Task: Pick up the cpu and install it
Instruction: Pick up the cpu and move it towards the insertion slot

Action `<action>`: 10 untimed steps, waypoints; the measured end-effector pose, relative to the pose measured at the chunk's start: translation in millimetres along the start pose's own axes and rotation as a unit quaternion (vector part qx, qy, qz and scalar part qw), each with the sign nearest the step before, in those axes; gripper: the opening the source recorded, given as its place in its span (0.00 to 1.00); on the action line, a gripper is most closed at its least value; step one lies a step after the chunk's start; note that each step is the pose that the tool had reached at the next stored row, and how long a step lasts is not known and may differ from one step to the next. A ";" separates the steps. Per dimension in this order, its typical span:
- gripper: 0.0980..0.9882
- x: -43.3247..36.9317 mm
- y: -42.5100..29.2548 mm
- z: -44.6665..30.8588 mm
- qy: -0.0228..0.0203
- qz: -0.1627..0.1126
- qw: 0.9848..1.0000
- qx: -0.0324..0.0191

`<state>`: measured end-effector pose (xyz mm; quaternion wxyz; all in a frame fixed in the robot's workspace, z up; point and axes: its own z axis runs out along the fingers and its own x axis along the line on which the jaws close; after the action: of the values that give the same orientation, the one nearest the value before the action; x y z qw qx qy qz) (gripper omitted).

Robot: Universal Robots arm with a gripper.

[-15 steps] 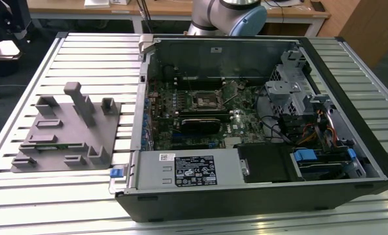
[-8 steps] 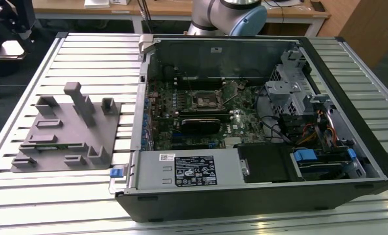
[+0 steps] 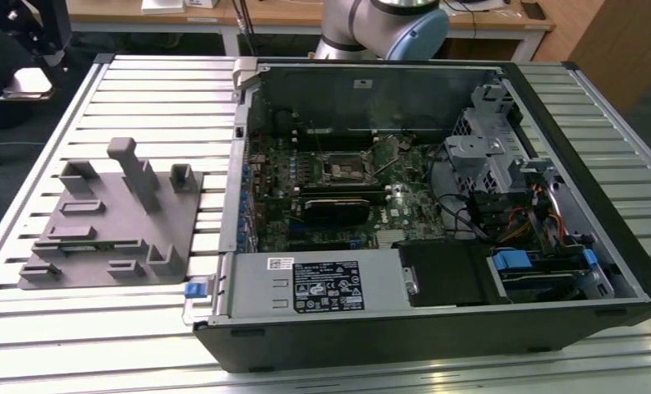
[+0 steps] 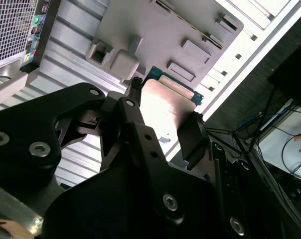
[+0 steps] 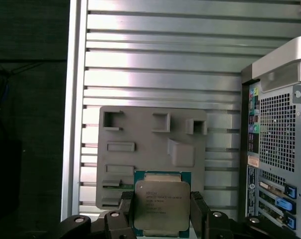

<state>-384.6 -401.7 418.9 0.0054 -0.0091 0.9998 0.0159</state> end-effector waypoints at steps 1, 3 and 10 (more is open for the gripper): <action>0.50 -0.8 0.0 0.0 0.000 0.000 1.000 0.000; 0.50 -2.5 -0.1 0.0 0.000 0.000 1.000 0.000; 0.50 -8.3 -0.2 0.1 0.000 0.000 1.000 0.000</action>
<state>-376.4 -401.8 418.9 0.0054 -0.0091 0.9998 0.0159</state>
